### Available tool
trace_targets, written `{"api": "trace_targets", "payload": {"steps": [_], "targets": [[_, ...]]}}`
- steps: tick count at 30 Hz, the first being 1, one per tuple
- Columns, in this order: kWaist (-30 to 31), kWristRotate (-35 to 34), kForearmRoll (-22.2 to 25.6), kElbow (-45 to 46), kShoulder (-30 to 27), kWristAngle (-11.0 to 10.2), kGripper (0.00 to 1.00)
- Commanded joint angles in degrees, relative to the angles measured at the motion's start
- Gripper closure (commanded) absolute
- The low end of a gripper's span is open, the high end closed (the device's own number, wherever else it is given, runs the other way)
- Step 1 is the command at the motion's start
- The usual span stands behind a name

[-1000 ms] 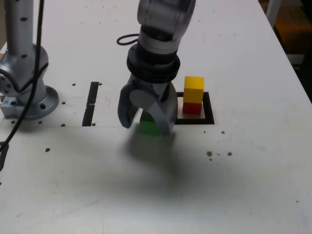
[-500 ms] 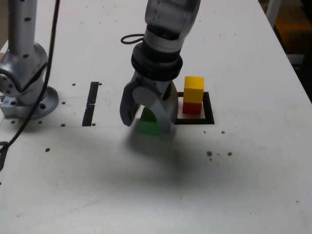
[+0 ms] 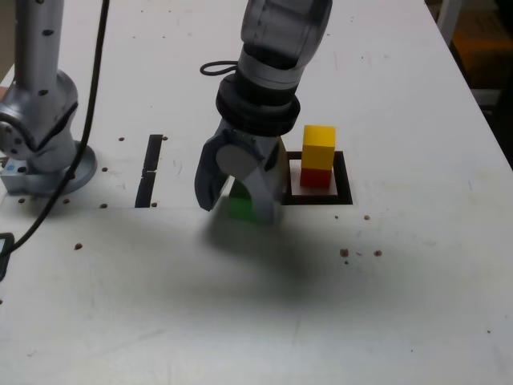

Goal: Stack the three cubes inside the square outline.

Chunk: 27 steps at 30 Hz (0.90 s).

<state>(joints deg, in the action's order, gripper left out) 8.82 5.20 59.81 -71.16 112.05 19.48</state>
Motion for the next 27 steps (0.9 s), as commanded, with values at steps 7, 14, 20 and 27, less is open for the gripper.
{"api": "trace_targets", "payload": {"steps": [7,14,20,27], "targets": [[-0.49,0.02,-0.82,0.32,-0.07,0.05,0.76],[-0.52,-0.76,-0.73,0.27,-0.66,-0.13,0.78],[-0.99,-5.90,5.00,-2.33,-4.94,-3.60,0.78],[-2.91,-9.01,13.72,-6.89,-8.29,-7.16,0.78]]}}
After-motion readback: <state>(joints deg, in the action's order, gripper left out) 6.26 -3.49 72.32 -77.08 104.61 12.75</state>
